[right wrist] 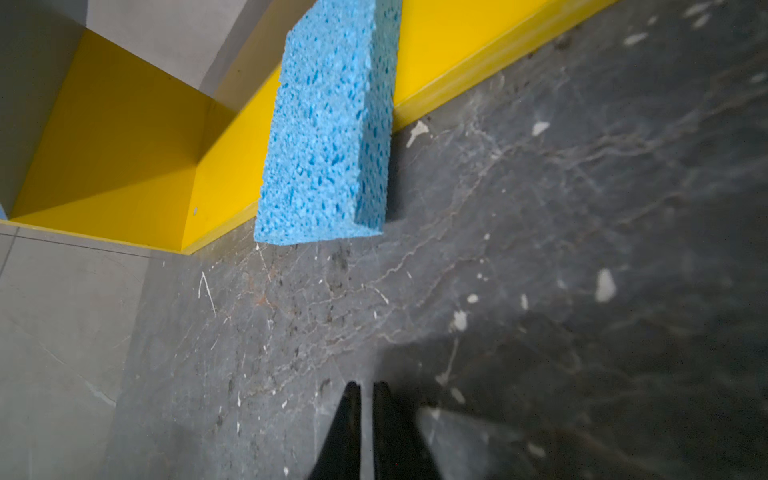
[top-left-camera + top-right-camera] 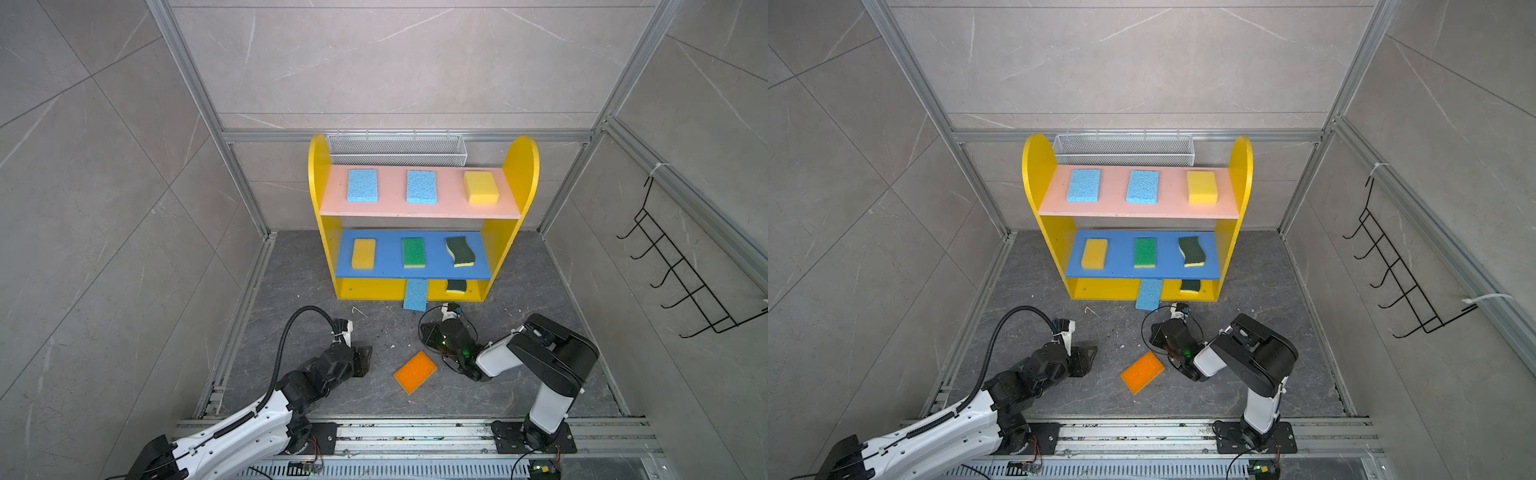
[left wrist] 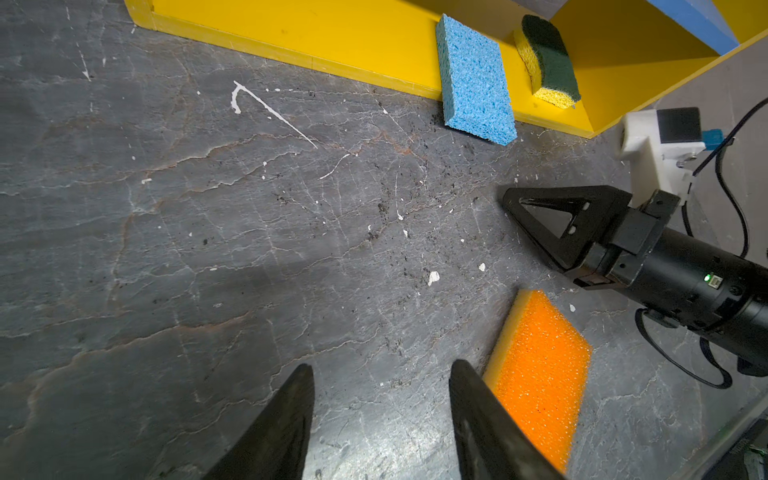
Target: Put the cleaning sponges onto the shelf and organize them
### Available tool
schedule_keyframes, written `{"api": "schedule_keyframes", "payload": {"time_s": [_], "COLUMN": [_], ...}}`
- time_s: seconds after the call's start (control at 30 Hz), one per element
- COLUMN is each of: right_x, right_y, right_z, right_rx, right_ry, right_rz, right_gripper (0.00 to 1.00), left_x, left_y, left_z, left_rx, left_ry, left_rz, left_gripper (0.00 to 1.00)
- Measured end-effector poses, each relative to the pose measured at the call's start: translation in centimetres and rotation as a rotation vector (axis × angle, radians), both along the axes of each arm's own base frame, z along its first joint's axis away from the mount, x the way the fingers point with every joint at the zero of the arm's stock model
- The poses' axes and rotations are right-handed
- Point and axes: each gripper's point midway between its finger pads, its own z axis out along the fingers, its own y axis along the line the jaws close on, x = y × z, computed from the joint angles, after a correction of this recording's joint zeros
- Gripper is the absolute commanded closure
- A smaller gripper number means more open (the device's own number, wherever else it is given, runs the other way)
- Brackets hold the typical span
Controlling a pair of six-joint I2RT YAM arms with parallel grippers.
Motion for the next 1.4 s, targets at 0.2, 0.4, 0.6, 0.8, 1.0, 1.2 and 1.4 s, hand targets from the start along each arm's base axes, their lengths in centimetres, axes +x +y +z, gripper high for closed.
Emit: {"api": "schedule_keyframes", "payload": {"time_s": [0.2,0.4,0.6,0.8,1.0,1.2,1.4], "right_x": [1.1,2.5,3.8,4.3,5.0,5.8,6.6], "right_y": [0.3,-0.3,-0.5,-0.6,-0.9,-1.2,-1.0], "right_z": [0.3,0.9,1.3,1.4,1.6,1.6,1.8], "right_rx": [0.067,0.129,0.169,0.177,0.183,0.185,0.19], "right_ry": [-0.028,-0.063,-0.096,-0.106,-0.115,-0.124,-0.133], "right_rz": [-0.025,-0.069,-0.096,-0.104,-0.119,-0.137,-0.146], "right_gripper": [0.89,0.89,0.9,0.89,0.89,0.89,0.89], "left_x": [0.2,0.3,0.6,0.8,1.0,1.2,1.2], "left_y": [0.0,0.0,-0.2,-0.4,-0.5,-0.9,-1.0], "left_z": [-0.4,-1.0,-1.3,-1.6,-2.1,-2.5,-2.7], "left_rx": [0.003,0.011,0.018,0.023,0.032,0.033,0.033], "left_ry": [0.001,0.006,0.009,0.011,0.021,0.024,0.03], "left_rz": [0.006,0.01,0.014,0.016,0.017,0.015,0.01], "left_gripper": [0.45,0.46,0.46,0.46,0.47,0.47,0.47]}}
